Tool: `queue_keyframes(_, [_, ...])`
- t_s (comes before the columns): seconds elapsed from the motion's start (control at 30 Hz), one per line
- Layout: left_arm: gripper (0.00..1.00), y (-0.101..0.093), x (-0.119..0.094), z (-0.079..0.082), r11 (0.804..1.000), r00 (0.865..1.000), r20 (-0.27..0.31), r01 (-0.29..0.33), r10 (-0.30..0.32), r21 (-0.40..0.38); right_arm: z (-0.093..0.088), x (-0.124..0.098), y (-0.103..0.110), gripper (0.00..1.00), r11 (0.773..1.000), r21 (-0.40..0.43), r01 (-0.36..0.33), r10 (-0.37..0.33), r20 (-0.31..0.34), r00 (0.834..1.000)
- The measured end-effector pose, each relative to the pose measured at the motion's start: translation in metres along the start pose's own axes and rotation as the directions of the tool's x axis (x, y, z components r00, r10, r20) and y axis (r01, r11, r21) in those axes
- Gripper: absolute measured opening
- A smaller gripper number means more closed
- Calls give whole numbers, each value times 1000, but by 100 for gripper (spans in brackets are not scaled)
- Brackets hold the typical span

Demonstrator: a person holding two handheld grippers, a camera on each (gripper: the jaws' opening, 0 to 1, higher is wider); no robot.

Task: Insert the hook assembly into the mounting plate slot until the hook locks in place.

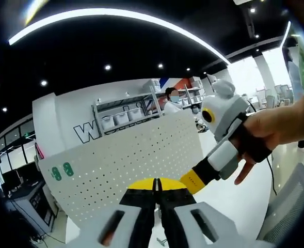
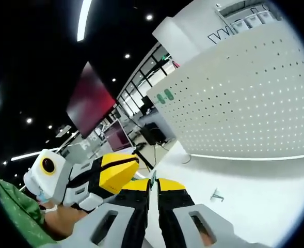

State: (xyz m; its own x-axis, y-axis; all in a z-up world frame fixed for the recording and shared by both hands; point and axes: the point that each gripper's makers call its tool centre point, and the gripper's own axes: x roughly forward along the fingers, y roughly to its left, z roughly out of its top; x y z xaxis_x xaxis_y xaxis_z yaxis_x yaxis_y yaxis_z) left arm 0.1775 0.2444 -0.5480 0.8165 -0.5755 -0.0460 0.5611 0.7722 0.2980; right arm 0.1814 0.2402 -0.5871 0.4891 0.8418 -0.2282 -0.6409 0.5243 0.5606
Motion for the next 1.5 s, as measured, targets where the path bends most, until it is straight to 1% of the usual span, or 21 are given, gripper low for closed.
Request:
queue_keyframes(0.2, [2,-3,0,0,1000,1000,-4,11,-11,14,5,-3,-1,3,1000,-10,17,-17,24,1000])
queue_keyframes(0.33, [2,-7,1,-1,999,1000,-14,17,-16,41,10,-5,-3,2,999,-31,33,-32,41,999])
queue_keyframes(0.43, [2,-9,2,-2,998,1000,-16,28,-27,49,11,-6,-3,2,997,-58,46,-44,42,998])
queue_keyframes(0.57, [3,-12,1,-1,998,999,-15,44,-43,49,12,-6,-4,2,996,-65,52,-49,50,998])
queue_keyframes(0.6, [4,-12,1,-1,998,999,-15,45,-44,49,13,-7,-4,1,996,-71,56,-53,54,997])
queue_keyframes(0.7, [16,-11,0,-4,997,999,-36,43,-41,62,16,-9,-5,1,994,-87,71,-65,66,996])
queue_keyframes(0.73, [17,-11,0,-4,997,998,-41,42,-39,66,17,-9,-6,1,993,-93,76,-70,69,995])
queue_keyframes(0.83, [16,-12,-2,-5,996,998,-49,46,-42,81,18,-10,-7,1,988,-121,94,-86,74,994])
queue_keyframes(0.97, [16,-13,-3,-7,992,997,-63,45,-38,118,19,-11,-8,1,986,-133,104,-94,79,992])
queue_keyframes(1.03, [16,-15,-4,-9,986,996,-79,43,-30,159,19,-11,-8,1,986,-130,104,-94,83,992])
queue_keyframes(1.07, [16,-16,-4,-9,982,996,-79,42,-27,183,19,-11,-8,1,986,-128,103,-93,83,992])
queue_keyframes(1.1, [15,-17,-4,-10,981,996,-80,42,-27,190,20,-11,-7,1,988,-122,99,-90,84,992])
queue_keyframes(1.2, [11,-17,-3,-9,972,997,-73,27,-10,234,19,-11,-4,1,990,-113,88,-79,81,994])
queue_keyframes(1.33, [6,-16,-2,-9,971,997,-74,26,-8,237,22,-12,-2,1,991,-108,82,-73,88,993])
queue_keyframes(1.5, [6,-14,-1,-11,975,997,-74,25,-9,220,21,-11,1,1,992,-106,72,-63,81,995])
